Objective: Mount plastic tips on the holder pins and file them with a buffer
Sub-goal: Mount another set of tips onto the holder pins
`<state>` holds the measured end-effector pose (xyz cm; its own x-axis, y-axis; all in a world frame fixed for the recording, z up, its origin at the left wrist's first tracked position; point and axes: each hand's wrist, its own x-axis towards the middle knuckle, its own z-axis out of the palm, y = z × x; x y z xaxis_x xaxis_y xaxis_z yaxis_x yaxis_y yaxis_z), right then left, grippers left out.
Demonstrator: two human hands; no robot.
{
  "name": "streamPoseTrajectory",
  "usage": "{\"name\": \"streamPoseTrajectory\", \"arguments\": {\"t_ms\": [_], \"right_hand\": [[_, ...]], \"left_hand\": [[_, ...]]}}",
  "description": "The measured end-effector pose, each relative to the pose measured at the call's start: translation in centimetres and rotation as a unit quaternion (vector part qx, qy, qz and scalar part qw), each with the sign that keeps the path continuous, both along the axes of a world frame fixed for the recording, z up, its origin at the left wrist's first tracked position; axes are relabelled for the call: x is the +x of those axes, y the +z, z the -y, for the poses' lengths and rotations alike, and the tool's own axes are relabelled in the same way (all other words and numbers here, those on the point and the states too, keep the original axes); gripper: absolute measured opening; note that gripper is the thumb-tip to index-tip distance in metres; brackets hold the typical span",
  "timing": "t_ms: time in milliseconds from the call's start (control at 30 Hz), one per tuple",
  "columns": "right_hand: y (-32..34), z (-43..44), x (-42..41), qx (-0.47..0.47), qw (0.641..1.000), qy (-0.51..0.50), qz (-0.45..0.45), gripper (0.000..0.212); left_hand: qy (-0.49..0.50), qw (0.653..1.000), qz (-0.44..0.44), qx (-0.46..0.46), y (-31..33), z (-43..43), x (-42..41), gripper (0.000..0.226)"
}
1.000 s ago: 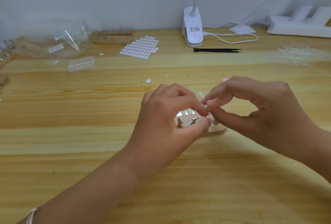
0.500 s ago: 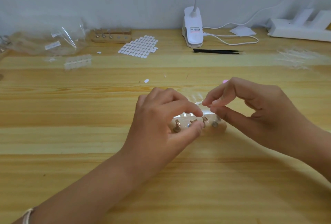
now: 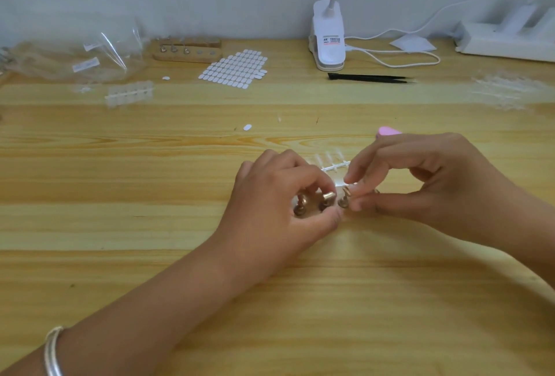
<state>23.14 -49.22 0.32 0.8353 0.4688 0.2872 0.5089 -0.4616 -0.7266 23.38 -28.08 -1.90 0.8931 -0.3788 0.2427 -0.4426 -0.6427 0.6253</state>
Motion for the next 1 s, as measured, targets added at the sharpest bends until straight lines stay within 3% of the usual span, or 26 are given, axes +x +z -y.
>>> {"name": "streamPoseTrajectory", "arguments": {"t_ms": [333,1000], "right_hand": [[0.1,-0.4,0.3,0.008,0.998,-0.025,-0.061,0.027],[0.6,-1.1,-0.4,-0.043,0.995,-0.055,-0.066,0.022]], "left_hand": [[-0.01,0.999,-0.017,-0.027,-0.1,0.1,0.1,0.016],[-0.015,0.999,-0.006,-0.039,-0.1,0.2,0.1,0.016]]}}
